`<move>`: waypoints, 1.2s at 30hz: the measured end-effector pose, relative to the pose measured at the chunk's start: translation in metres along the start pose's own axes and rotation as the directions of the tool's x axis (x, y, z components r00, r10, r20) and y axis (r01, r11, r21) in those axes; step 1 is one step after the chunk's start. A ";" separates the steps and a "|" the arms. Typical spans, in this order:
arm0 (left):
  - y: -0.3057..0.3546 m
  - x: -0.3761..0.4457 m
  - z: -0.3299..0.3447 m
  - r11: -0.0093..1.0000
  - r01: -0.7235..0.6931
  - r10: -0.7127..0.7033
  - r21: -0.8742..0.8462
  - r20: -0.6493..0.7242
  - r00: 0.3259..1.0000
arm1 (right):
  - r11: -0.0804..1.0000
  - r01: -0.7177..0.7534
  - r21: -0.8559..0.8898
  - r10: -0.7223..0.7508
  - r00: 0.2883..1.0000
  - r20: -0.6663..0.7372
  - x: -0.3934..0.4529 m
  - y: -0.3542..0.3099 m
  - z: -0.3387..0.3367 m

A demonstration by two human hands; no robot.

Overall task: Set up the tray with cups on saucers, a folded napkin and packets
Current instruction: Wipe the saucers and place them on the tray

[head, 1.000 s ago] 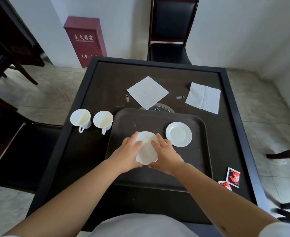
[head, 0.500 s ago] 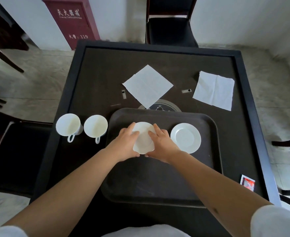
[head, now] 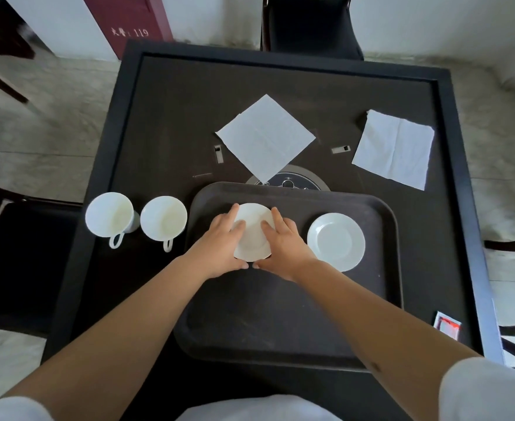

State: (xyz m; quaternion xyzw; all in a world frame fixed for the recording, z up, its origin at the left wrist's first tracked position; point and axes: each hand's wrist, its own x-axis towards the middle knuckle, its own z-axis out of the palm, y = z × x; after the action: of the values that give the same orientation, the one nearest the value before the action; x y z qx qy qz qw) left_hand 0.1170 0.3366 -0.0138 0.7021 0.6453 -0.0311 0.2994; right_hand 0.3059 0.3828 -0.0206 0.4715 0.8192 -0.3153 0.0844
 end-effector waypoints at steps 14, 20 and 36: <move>0.008 -0.012 0.010 1.000 0.026 -0.027 -0.003 -0.109 0.994 | 0.999 0.038 0.008 -0.038 0.999 -0.014 -0.006 0.007 0.005; 0.013 -0.014 0.009 0.998 0.061 -0.058 0.031 -0.080 0.995 | 1.000 0.017 -0.014 -0.016 0.999 0.028 -0.008 0.003 0.001; 0.015 -0.095 -0.011 0.991 0.127 -0.119 0.034 -0.181 0.976 | 0.976 0.081 -0.200 -0.064 0.994 0.092 -0.054 -0.051 -0.019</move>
State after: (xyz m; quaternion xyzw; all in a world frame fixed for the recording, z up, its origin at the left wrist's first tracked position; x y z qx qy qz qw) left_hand 0.1111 0.2569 0.0413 0.6674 0.7109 -0.0011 0.2217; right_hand 0.2961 0.3372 0.0398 0.4164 0.8594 -0.2526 0.1553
